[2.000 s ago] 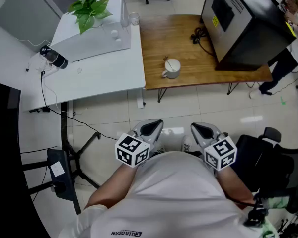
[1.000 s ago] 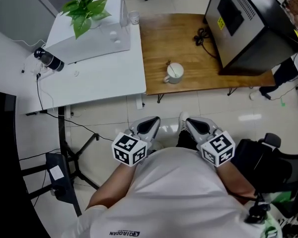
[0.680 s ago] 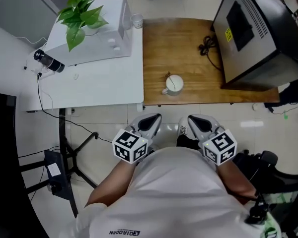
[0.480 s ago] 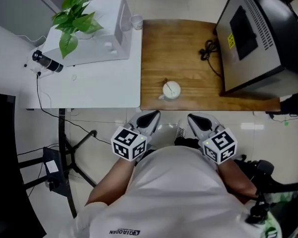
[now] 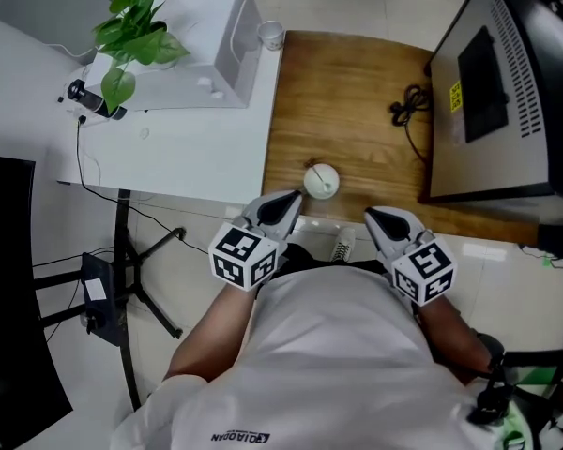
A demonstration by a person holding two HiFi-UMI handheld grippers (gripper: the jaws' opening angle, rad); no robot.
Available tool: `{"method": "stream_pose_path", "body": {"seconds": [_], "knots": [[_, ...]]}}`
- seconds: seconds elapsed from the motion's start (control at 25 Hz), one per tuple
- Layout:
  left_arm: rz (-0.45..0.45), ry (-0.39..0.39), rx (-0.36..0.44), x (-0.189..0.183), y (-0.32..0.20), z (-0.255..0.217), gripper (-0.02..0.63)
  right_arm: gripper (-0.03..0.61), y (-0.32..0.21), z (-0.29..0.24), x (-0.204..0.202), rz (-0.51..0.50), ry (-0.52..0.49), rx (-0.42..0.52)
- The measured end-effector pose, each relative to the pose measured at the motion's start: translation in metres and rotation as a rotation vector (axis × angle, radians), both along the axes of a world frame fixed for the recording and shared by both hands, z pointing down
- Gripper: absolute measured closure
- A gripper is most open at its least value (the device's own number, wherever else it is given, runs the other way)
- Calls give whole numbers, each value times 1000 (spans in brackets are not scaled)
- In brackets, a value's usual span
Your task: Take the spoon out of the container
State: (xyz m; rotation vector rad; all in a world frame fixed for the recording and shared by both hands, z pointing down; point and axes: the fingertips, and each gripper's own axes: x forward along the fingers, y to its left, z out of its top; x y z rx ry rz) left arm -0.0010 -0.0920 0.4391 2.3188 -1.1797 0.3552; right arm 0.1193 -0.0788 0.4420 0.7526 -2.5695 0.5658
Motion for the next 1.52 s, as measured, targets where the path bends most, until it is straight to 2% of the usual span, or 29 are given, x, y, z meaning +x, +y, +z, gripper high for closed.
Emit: {"method": "stream_pose_path", "body": {"seconds": [0.24, 0.44, 0.76, 1.24, 1.52], "knots": [[33, -37, 9, -11, -18, 3, 609, 571, -10, 4, -6, 25, -13, -14], [115, -59, -14, -18, -29, 11, 609, 571, -16, 3, -16, 91, -17, -33], [185, -41, -20, -23, -48, 23, 609, 571, -22, 16, -26, 172, 1, -70], [216, -22, -47, -28, -72, 43, 600, 571, -32, 29, -40, 201, 31, -114], [238, -9, -75, -24, -84, 56, 574, 571, -38, 38, -40, 220, 36, -144]]}}
